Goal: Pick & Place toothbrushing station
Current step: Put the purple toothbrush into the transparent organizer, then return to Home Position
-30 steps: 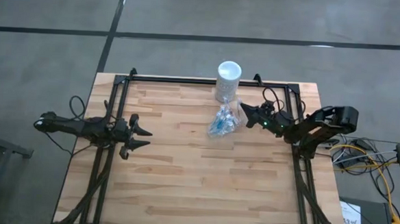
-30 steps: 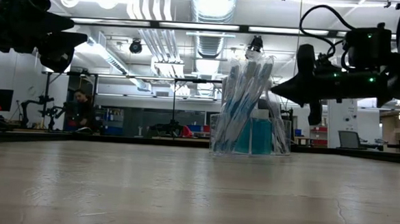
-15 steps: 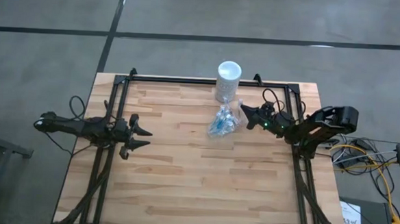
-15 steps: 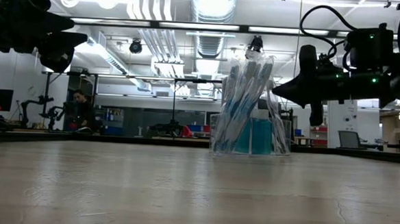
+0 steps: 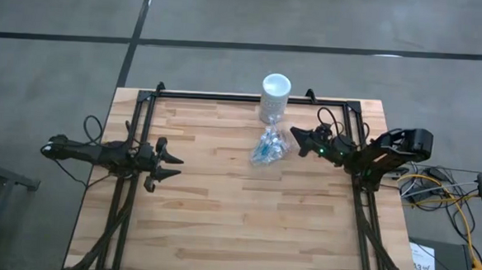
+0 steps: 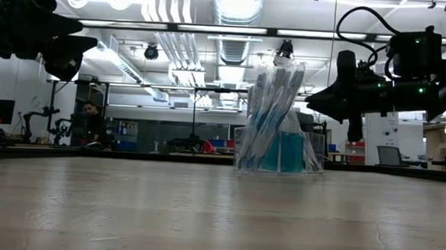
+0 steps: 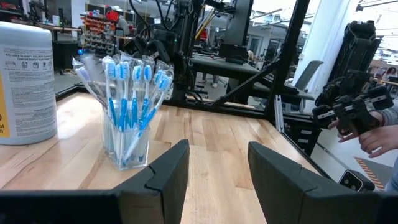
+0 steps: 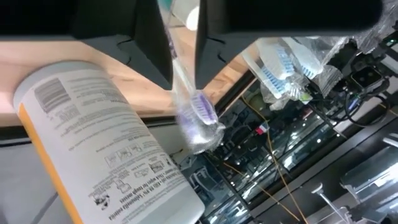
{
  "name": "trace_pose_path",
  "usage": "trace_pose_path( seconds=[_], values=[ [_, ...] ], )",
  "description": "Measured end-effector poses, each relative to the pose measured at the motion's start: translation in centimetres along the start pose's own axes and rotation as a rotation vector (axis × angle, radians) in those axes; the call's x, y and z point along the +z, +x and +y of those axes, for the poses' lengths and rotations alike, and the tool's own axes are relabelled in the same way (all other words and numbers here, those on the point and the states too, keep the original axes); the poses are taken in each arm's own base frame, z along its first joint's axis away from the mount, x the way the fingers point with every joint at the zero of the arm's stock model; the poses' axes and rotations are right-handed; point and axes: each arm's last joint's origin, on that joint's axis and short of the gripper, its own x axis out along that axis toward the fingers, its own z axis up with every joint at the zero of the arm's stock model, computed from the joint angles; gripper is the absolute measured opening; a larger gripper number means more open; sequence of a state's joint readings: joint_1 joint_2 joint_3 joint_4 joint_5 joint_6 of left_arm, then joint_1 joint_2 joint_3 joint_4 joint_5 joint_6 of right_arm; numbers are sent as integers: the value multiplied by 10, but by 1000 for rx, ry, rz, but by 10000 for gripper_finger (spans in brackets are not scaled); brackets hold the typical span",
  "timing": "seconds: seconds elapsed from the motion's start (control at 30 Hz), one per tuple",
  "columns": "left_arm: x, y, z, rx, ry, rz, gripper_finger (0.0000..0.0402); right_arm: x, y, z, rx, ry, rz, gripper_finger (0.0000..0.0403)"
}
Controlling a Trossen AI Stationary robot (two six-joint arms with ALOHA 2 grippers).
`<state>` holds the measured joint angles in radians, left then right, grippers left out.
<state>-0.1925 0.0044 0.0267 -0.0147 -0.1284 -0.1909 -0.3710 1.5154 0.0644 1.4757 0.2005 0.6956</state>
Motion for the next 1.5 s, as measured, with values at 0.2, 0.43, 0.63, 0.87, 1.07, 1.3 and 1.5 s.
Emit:
trace_pose_path(
  seconds=[0.2,0.43,0.63,0.87,1.07,1.3,1.5],
  values=[
    [0,0,0,1,0,0,170,-1,-5,-2,0,7,11,103],
    [0,0,0,1,0,0,170,8,-7,6,92,-59,-52,129],
    [0,0,0,1,0,0,170,20,-10,17,181,-123,-111,125],
    [0,0,0,0,0,0,170,33,-18,31,339,-160,-154,113],
    [0,0,0,0,0,0,170,41,-24,39,448,-177,-169,103],
    [0,0,0,0,0,0,170,45,-31,46,594,-211,-125,95],
    [0,0,0,0,0,0,170,51,-30,54,643,-245,-87,100]
  ],
)
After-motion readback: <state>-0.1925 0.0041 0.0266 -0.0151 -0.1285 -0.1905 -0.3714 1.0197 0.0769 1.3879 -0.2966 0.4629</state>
